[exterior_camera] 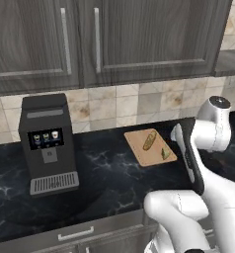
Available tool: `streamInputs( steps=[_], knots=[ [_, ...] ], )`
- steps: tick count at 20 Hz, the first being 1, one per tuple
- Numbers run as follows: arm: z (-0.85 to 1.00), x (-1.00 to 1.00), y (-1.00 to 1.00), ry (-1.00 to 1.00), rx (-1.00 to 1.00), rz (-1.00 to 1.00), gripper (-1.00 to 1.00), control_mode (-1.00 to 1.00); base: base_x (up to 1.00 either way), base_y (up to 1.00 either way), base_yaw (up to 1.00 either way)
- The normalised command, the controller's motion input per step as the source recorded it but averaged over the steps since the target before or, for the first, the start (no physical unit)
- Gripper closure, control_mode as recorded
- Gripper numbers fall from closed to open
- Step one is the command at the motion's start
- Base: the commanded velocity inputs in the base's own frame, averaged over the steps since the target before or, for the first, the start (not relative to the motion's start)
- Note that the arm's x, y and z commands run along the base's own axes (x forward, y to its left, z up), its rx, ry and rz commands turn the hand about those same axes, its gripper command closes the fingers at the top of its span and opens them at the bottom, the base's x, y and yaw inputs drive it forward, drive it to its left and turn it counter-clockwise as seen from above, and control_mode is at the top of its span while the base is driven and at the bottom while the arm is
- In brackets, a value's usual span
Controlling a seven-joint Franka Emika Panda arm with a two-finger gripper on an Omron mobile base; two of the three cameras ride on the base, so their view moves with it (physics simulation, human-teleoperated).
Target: Retrieve the sausage and cheese from the fridge and place them on the cutting board on the counter.
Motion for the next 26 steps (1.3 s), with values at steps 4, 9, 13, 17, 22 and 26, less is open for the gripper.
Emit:
streamInputs(
  steps=[4,9,13,17,22,26],
  knots=[
    [0.90,-1.00,0.00,-0.12,0.00,0.04,-1.00,-1.00,0.00,0.00,0.00],
    [0.94,-0.85,0.20,-0.09,0.00,0.26,-1.00,-1.00,0.00,0.00,0.00],
    [0.76,-0.76,0.69,-0.05,-0.06,0.34,-1.00,-1.00,0.00,0.00,0.00],
    [0.64,-0.89,0.80,0.01,-0.11,0.27,-1.00,-1.00,0.00,0.00,0.00],
    [0.47,-0.77,0.56,0.04,-0.09,0.01,-1.00,-1.00,0.00,0.00,0.00],
    [0.04,-0.27,0.05,0.00,-0.01,-0.21,-1.00,-1.00,0.00,0.00,0.00]
  ],
)
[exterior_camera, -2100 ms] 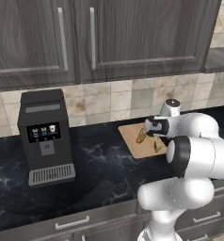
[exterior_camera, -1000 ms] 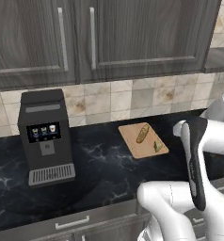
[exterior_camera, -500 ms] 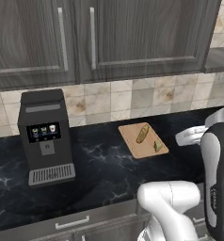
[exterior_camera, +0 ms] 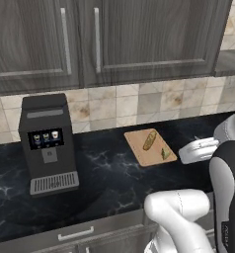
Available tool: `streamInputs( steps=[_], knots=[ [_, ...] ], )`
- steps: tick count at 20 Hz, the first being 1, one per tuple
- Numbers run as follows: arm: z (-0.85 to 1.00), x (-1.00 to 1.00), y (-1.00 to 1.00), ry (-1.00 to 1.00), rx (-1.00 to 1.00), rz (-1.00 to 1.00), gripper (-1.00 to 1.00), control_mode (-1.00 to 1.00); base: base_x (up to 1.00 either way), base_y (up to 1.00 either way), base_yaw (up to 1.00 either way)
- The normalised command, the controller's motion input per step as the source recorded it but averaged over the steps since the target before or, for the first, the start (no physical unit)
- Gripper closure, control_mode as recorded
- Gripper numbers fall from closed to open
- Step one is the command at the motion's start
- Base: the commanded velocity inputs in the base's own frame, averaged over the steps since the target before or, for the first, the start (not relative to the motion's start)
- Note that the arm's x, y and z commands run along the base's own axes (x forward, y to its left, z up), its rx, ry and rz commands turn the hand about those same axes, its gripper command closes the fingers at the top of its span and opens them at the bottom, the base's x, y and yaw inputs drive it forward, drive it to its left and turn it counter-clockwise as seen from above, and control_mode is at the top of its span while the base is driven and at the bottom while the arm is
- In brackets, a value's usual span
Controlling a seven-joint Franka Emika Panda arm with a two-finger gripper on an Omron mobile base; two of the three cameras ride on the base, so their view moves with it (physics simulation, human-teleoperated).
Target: Retrieve the sausage and cheese from the fridge and place them on the cutting board on the counter.
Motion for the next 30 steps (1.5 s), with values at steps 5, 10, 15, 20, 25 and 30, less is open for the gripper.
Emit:
streamInputs(
  steps=[5,10,15,20,25,30],
  knots=[
    [0.00,-0.03,-0.22,0.02,0.00,-0.07,-1.00,-1.00,0.00,0.00,0.00],
    [-0.07,0.03,-0.19,0.00,0.01,0.01,-1.00,-1.00,0.00,0.00,0.00],
    [-0.09,0.00,-0.01,0.00,0.00,0.00,-1.00,-1.00,0.00,0.00,0.00],
    [-0.02,0.00,0.00,0.00,0.00,0.00,-1.00,1.00,-0.33,-0.03,-0.02],
    [0.00,0.00,0.00,0.00,0.00,0.00,-1.00,1.00,-1.00,-0.09,-0.34],
    [0.00,0.00,0.00,0.00,0.00,0.00,-1.00,1.00,-0.74,0.02,-0.73]
  ],
)
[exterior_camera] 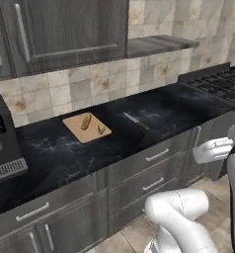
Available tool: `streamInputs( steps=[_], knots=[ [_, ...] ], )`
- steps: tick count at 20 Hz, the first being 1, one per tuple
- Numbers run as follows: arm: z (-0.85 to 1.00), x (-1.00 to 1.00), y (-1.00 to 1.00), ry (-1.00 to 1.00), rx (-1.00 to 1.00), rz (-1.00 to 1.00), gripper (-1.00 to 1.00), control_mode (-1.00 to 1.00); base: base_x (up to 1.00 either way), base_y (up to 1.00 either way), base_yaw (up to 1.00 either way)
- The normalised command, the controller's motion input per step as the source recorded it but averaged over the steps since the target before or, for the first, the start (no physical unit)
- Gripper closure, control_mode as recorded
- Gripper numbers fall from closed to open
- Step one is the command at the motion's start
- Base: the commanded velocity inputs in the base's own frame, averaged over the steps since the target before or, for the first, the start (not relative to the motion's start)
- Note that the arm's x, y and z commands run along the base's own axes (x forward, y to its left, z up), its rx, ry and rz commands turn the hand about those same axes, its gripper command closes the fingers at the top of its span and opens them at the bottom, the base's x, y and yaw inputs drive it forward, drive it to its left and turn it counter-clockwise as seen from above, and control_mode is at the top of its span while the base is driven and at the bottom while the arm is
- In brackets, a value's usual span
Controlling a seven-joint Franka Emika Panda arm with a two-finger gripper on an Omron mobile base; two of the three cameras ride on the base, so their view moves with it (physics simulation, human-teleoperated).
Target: Retrieve the sausage and cheese from the fridge and place them on the cutting board on the counter.
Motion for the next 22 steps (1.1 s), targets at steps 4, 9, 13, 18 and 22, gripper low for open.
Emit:
streamInputs(
  steps=[4,9,13,18,22],
  knots=[
    [0.00,0.00,0.00,0.00,0.00,0.00,-1.00,1.00,-0.20,0.02,-0.96],
    [0.00,0.00,0.00,0.00,0.00,0.00,-1.00,1.00,0.00,0.00,-1.00],
    [0.00,0.00,0.00,0.00,0.00,0.00,-1.00,1.00,0.04,-0.44,-0.86],
    [0.00,0.00,0.00,0.00,0.00,0.00,-1.00,1.00,0.69,-0.94,-0.48],
    [0.00,0.00,0.00,0.00,0.00,0.00,-1.00,1.00,0.99,-0.86,-0.37]
  ],
)
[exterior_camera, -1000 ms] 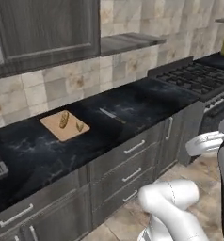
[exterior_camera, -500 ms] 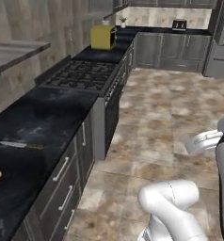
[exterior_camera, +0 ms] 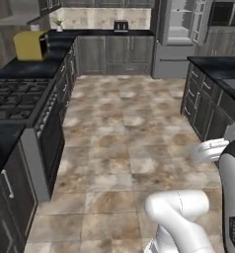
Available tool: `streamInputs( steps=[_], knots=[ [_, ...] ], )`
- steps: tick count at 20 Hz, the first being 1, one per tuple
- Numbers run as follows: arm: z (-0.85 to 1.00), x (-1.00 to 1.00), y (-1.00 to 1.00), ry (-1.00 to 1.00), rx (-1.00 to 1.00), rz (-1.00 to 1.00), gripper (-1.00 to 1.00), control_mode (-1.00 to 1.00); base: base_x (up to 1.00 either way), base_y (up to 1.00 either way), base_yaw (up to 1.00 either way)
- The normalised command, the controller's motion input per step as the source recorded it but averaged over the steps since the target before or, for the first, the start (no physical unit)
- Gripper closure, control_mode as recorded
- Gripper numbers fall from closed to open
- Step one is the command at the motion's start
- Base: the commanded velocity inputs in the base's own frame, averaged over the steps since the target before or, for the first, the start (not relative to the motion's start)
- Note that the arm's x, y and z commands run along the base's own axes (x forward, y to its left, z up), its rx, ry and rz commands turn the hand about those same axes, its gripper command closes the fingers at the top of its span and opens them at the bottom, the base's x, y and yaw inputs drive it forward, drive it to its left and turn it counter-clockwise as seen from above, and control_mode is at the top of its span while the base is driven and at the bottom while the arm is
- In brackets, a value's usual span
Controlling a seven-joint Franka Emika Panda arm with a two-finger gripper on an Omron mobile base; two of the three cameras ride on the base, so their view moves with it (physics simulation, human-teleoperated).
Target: Retrieve the sausage and cheese from the fridge and place them on the cutting board on the counter.
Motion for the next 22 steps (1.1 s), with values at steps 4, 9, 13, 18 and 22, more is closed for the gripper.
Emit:
streamInputs(
  steps=[4,9,13,18,22],
  knots=[
    [0.00,0.00,0.00,0.00,0.00,0.00,-1.00,1.00,1.00,-0.77,-0.22],
    [0.00,0.00,0.00,0.00,0.00,0.00,-1.00,1.00,1.00,-0.60,-0.04],
    [0.00,0.00,0.00,0.00,0.00,0.00,-1.00,1.00,1.00,-0.24,-0.03],
    [0.00,0.00,0.00,0.00,0.00,0.00,-1.00,1.00,1.00,-0.13,-0.01],
    [0.00,0.00,0.00,0.00,0.00,0.00,-1.00,1.00,1.00,-0.25,0.00]
  ],
)
